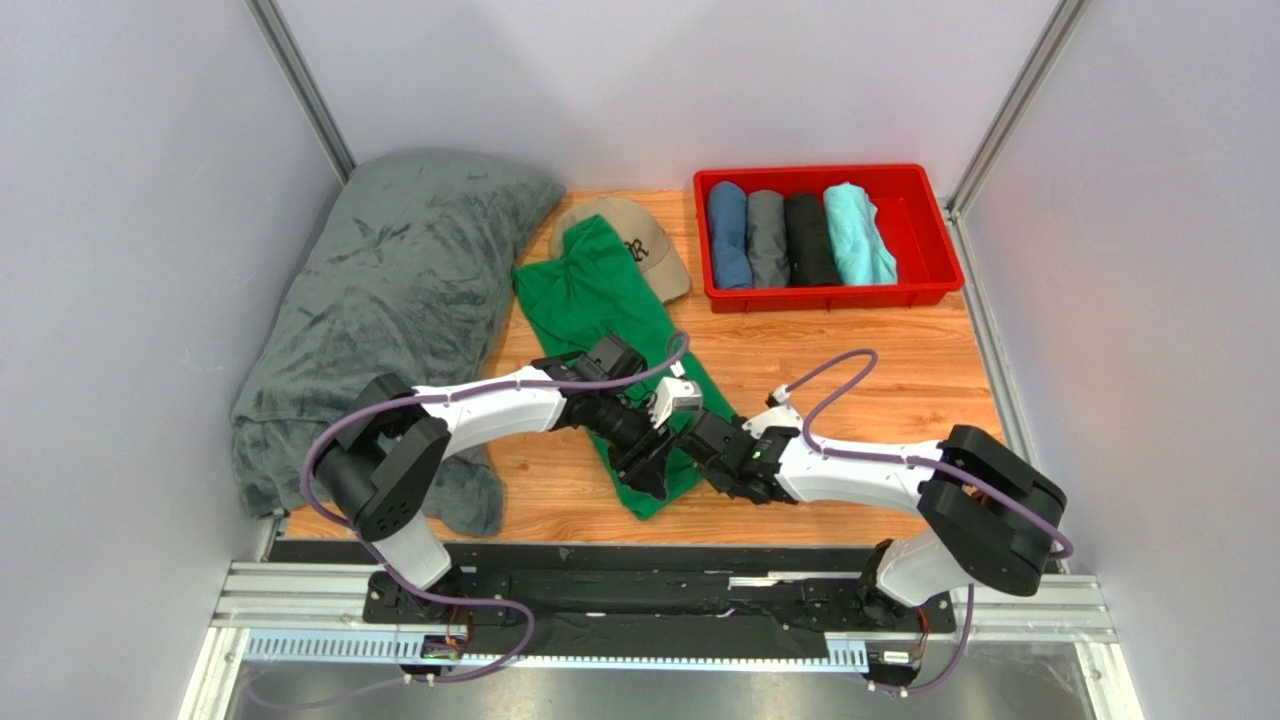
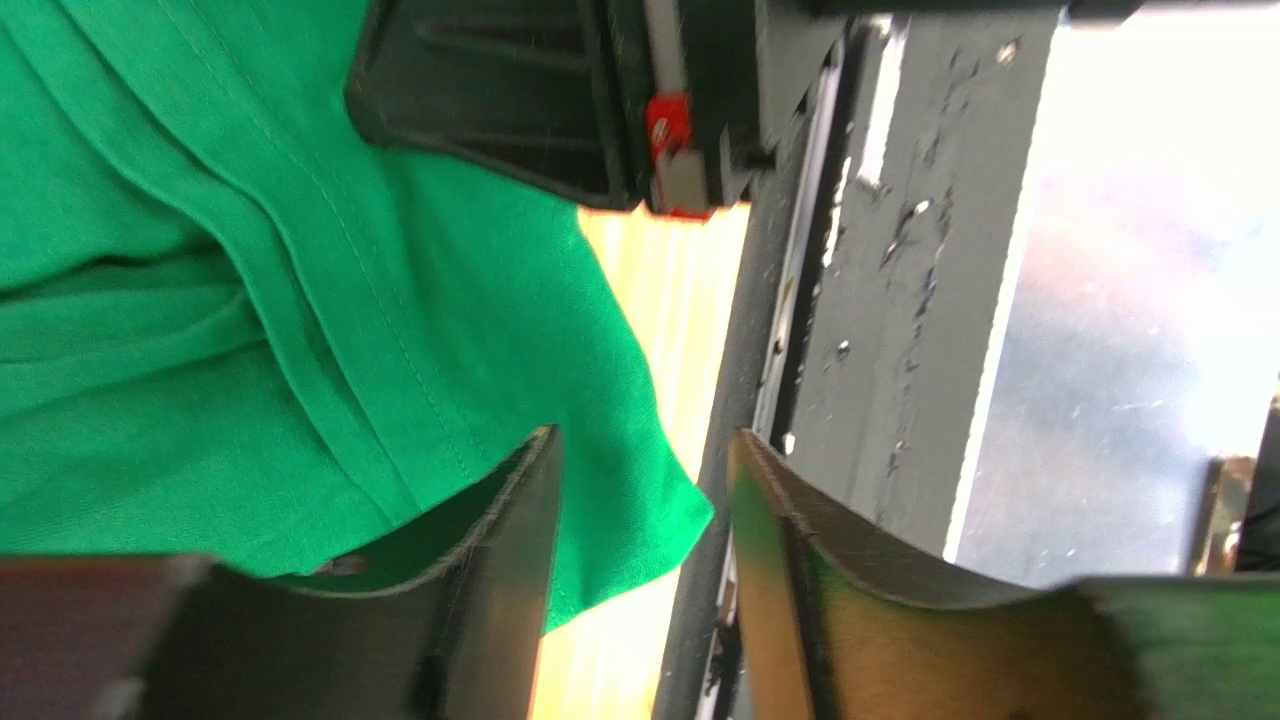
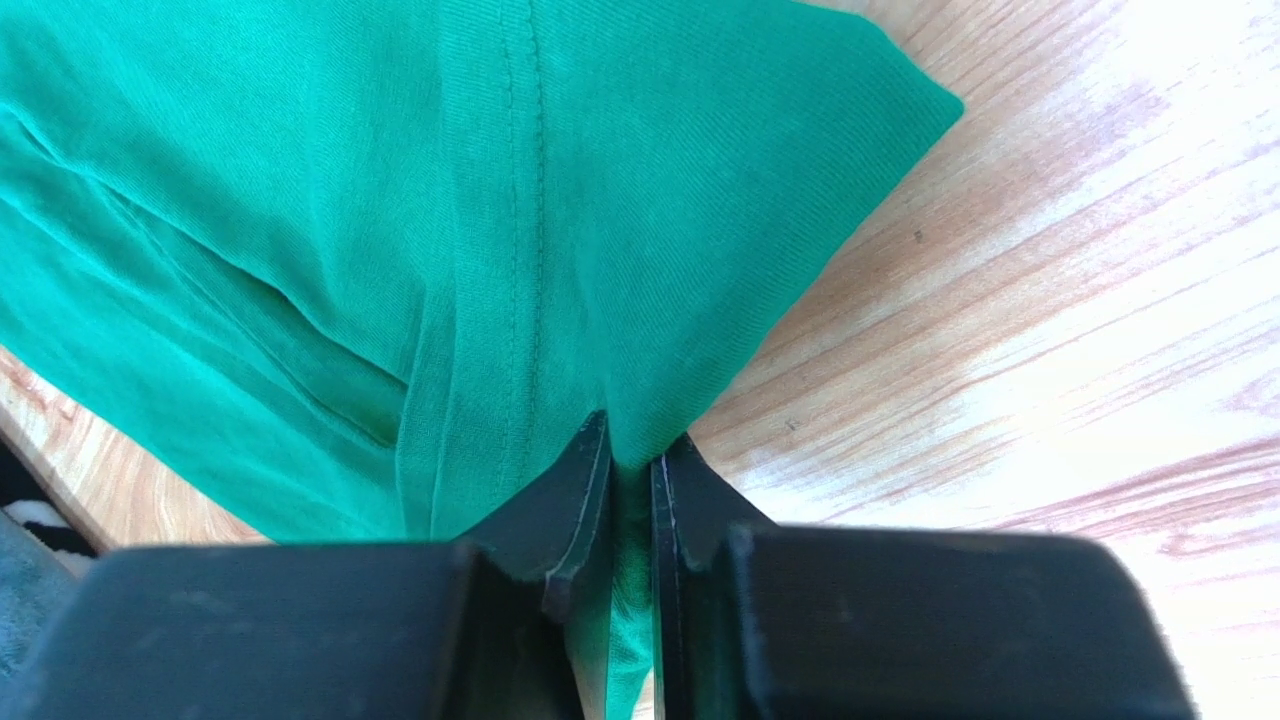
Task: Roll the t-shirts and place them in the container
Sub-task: Roll the T-shirt to the center of the board.
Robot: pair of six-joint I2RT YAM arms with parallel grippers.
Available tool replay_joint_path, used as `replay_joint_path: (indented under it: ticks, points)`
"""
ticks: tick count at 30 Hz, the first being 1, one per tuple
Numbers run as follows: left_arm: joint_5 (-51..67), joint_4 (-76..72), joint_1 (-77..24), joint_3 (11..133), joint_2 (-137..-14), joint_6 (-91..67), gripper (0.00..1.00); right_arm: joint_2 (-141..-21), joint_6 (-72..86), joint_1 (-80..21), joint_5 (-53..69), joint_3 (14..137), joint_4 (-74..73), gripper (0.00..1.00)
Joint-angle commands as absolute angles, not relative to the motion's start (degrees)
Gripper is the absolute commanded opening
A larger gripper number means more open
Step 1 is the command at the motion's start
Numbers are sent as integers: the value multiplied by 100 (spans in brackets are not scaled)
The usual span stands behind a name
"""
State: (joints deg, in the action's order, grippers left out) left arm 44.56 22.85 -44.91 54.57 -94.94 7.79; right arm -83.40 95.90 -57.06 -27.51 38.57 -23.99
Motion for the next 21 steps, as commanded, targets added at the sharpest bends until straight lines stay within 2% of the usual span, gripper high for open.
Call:
replay_joint_path:
  ticks: [1,9,11,19,21]
  points:
    - [4684,1960,-4439,5818,-9342,326,55,-8516,9396,-5660,-2857,4016,-2742,11]
    - [4202,1231,-4438,5678,-9624,-421,57,-8543,9571,-5643,-2672,4070,-2716,6]
    - [4062,933,-4438,5521,-9589,-544,58,-8552,9632,-5590,-2497,4061,-2689,1]
    - [3815,-254,-4403,4571,-8606,-545,60,-8350,10045,-5537,-2101,3718,-2303,0]
    - [3517,-369,-4403,4316,-8308,-519,64,-8323,10168,-5520,-1995,3718,-2355,0]
